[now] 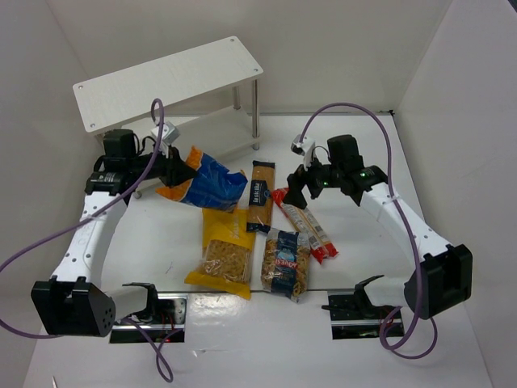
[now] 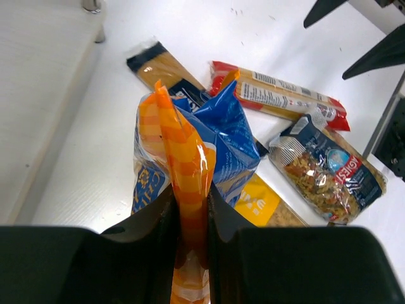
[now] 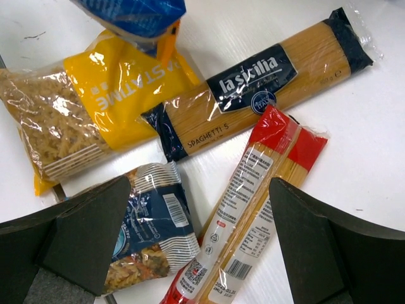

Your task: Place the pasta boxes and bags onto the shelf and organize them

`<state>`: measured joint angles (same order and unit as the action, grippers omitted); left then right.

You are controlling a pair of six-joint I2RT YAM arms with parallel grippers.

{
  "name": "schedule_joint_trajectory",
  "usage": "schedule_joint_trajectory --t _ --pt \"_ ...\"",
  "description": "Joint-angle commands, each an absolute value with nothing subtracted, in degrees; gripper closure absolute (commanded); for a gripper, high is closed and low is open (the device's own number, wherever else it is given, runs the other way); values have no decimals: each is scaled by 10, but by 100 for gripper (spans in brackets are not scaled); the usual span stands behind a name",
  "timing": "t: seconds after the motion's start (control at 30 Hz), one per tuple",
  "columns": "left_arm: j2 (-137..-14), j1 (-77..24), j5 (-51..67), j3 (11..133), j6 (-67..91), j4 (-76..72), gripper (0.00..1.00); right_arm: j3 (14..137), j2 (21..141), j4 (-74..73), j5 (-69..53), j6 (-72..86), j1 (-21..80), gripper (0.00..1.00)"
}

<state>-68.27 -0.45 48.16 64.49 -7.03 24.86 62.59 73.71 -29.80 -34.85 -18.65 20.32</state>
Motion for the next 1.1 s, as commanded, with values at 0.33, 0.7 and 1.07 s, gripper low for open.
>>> schedule_joint_trajectory --t 0.33,0.7,1.07 --pt "-639 12 526 649 -54 193 100 622 745 -274 -359 -187 200 1" --pt "-639 41 537 743 11 177 100 617 745 -269 -359 -192 200 1" --pt "-644 55 537 757 40 163 100 611 745 -269 -359 -192 200 1"
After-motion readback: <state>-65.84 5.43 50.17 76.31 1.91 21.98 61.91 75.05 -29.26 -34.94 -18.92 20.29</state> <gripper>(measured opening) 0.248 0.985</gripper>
